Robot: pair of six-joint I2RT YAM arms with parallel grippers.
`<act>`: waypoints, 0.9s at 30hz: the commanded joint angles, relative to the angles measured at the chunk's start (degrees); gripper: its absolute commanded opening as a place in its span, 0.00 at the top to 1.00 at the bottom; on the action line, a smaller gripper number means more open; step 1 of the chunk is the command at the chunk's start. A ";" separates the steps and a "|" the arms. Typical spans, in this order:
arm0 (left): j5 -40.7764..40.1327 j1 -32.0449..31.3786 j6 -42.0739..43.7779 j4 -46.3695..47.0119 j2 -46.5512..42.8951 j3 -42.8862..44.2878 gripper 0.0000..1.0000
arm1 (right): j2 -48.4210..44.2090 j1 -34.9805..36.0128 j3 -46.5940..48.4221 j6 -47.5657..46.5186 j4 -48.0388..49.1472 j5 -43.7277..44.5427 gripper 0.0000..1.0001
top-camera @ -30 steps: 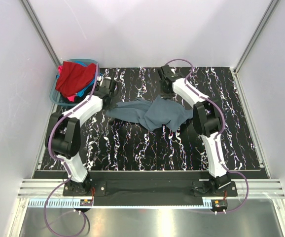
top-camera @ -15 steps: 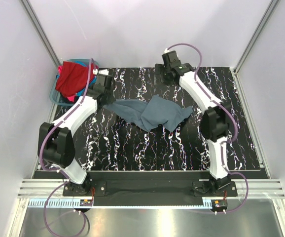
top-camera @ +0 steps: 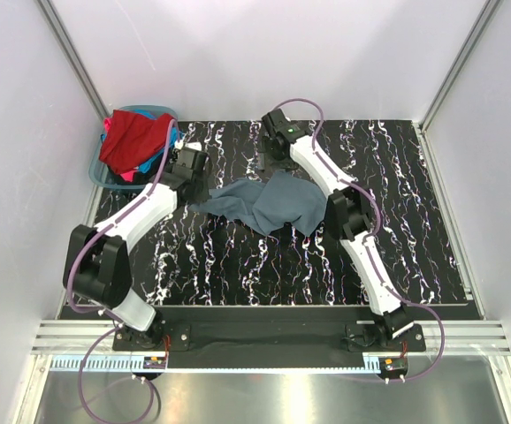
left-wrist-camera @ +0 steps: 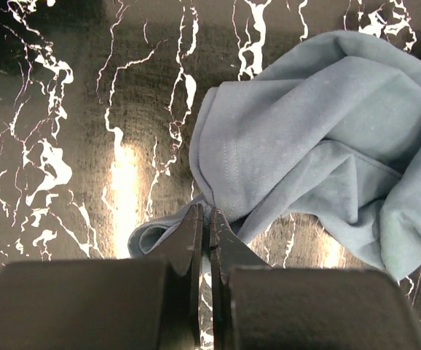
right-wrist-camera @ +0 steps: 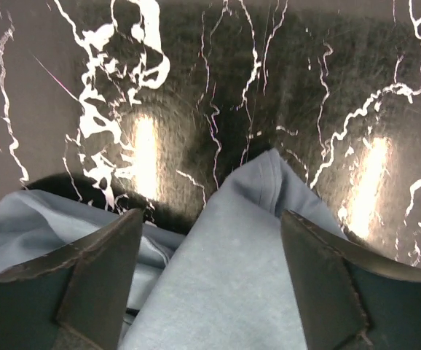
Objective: Fold and stack the t-shirts
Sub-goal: Flatten the tshirt out
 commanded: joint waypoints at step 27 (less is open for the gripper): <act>0.28 6.36 5.80 -11.03 -1.16 28.77 1.00 | -21.63 -1.29 9.66 -12.85 2.65 20.67 1.00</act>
